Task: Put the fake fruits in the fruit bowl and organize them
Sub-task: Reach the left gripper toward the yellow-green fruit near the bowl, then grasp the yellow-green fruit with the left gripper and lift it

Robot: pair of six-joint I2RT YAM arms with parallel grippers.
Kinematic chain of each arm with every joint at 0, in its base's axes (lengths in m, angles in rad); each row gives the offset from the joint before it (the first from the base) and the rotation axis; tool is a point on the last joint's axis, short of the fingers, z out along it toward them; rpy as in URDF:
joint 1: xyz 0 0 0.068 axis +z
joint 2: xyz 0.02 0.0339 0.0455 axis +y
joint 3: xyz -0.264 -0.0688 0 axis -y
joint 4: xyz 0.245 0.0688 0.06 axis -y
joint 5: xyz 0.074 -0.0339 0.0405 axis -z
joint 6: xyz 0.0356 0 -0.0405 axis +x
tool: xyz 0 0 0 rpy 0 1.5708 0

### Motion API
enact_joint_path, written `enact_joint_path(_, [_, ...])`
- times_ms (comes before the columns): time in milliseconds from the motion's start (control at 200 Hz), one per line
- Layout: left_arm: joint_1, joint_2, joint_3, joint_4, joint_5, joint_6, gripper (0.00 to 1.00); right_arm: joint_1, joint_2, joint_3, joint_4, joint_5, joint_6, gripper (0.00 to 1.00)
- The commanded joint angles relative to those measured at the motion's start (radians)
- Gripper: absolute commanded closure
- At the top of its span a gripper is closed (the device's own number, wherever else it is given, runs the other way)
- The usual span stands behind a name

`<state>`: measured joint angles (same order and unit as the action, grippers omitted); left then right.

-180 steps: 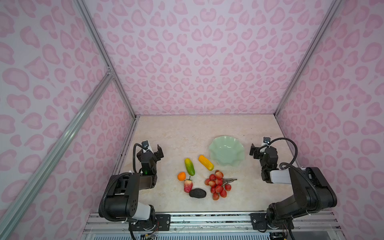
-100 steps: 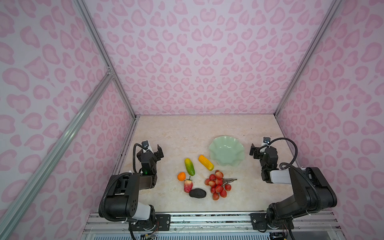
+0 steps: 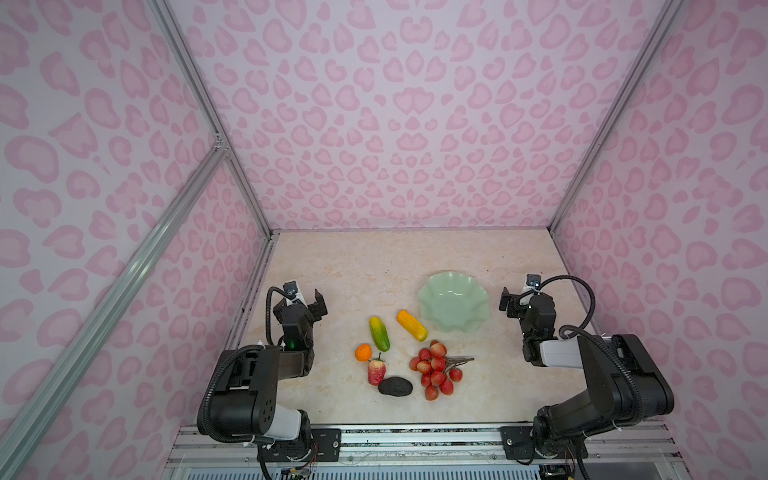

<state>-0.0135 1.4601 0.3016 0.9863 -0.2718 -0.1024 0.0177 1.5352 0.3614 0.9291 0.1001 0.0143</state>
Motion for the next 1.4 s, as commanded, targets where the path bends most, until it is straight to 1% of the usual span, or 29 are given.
enact_joint_path(0, [-0.010, -0.057, 0.016, -0.033, -0.058, 0.002, 0.01, 0.011, -0.025, -0.003, 0.015, 0.002, -0.019, 0.01])
enact_joint_path(15, [-0.018, -0.075, 0.023, -0.056, -0.081, 0.002, 0.01, 0.018, -0.042, 0.007, -0.019, 0.018, -0.022, 0.01])
enact_joint_path(65, [-0.038, -0.144, 0.069, -0.221, -0.135, -0.012, 0.01, 0.038, -0.101, 0.066, -0.183, 0.089, -0.011, 0.01])
enact_joint_path(95, [-0.044, -0.186, 0.103, -0.332, -0.137, -0.040, 0.02, 0.050, -0.140, 0.112, -0.306, 0.128, 0.002, 0.01])
enact_joint_path(140, [-0.046, -0.253, 0.149, -0.470, -0.123, -0.116, 0.01, 0.069, -0.192, 0.180, -0.465, 0.196, 0.041, 0.01])
enact_joint_path(185, [-0.048, -0.302, 0.184, -0.566, -0.055, -0.187, 0.00, 0.087, -0.231, 0.239, -0.554, 0.248, 0.101, 0.01])
enact_joint_path(220, [-0.049, -0.328, 0.206, -0.623, 0.017, -0.229, 0.01, 0.090, -0.246, 0.271, -0.588, 0.259, 0.174, 0.01])
enact_joint_path(245, [-0.051, -0.341, 0.222, -0.664, 0.064, -0.266, 0.02, 0.090, -0.248, 0.287, -0.602, 0.279, 0.250, 0.01])
enact_joint_path(280, [-0.056, -0.350, 0.248, -0.717, 0.119, -0.319, 0.03, 0.082, -0.245, 0.310, -0.653, 0.288, 0.415, 0.01])
enact_joint_path(295, [-0.059, -0.350, 0.259, -0.742, 0.146, -0.337, 0.03, 0.077, -0.241, 0.320, -0.684, 0.276, 0.470, 0.01])
enact_joint_path(310, [-0.061, -0.349, 0.269, -0.764, 0.177, -0.350, 0.04, 0.068, -0.235, 0.329, -0.702, 0.243, 0.498, 0.01])
enact_joint_path(320, [-0.066, -0.346, 0.275, -0.777, 0.186, -0.358, 0.05, 0.061, -0.231, 0.331, -0.703, 0.218, 0.496, 0.01])
enact_joint_path(355, [-0.080, -0.334, 0.300, -0.840, 0.233, -0.381, 0.07, 0.034, -0.213, 0.341, -0.696, 0.073, 0.458, 0.01])
enact_joint_path(380, [-0.094, -0.322, 0.319, -0.883, 0.258, -0.391, 0.08, 0.021, -0.200, 0.350, -0.705, 0.017, 0.447, 0.01])
enact_joint_path(425, [-0.126, -0.297, 0.350, -0.950, 0.293, -0.404, 0.10, 0.023, -0.184, 0.361, -0.718, -0.017, 0.442, 0.01])
enact_joint_path(515, [-0.217, -0.242, 0.399, -1.068, 0.320, -0.430, 0.11, 0.032, -0.180, 0.383, -0.748, -0.062, 0.427, 0.01])
enact_joint_path(570, [-0.280, -0.212, 0.420, -1.127, 0.305, -0.449, 0.12, 0.044, -0.182, 0.402, -0.770, -0.064, 0.411, 0.02])
enact_joint_path(645, [-0.358, -0.192, 0.421, -1.156, 0.284, -0.478, 0.13, 0.061, -0.179, 0.447, -0.834, -0.061, 0.388, 0.02])
enact_joint_path(720, [-0.410, -0.161, 0.422, -1.168, 0.292, -0.502, 0.13, 0.077, -0.169, 0.488, -0.898, -0.053, 0.374, 0.02])
enact_joint_path(910, [-0.497, -0.069, 0.437, -1.197, 0.278, -0.511, 0.16, 0.097, -0.157, 0.502, -0.925, -0.060, 0.364, 0.02])
enact_joint_path(1010, [-0.532, -0.022, 0.463, -1.189, 0.290, -0.514, 0.17, 0.099, -0.150, 0.504, -0.923, -0.069, 0.369, 0.02])
enact_joint_path(1115, [-0.565, 0.039, 0.502, -1.186, 0.294, -0.516, 0.23, 0.099, -0.146, 0.514, -0.934, -0.064, 0.371, 0.02])
enact_joint_path(1280, [-0.588, 0.108, 0.522, -1.174, 0.322, -0.537, 0.40, 0.099, -0.156, 0.515, -0.944, -0.049, 0.364, 0.02])
enact_joint_path(1395, [-0.590, 0.123, 0.518, -1.173, 0.330, -0.545, 0.47, 0.098, -0.161, 0.513, -0.947, -0.045, 0.364, 0.02])
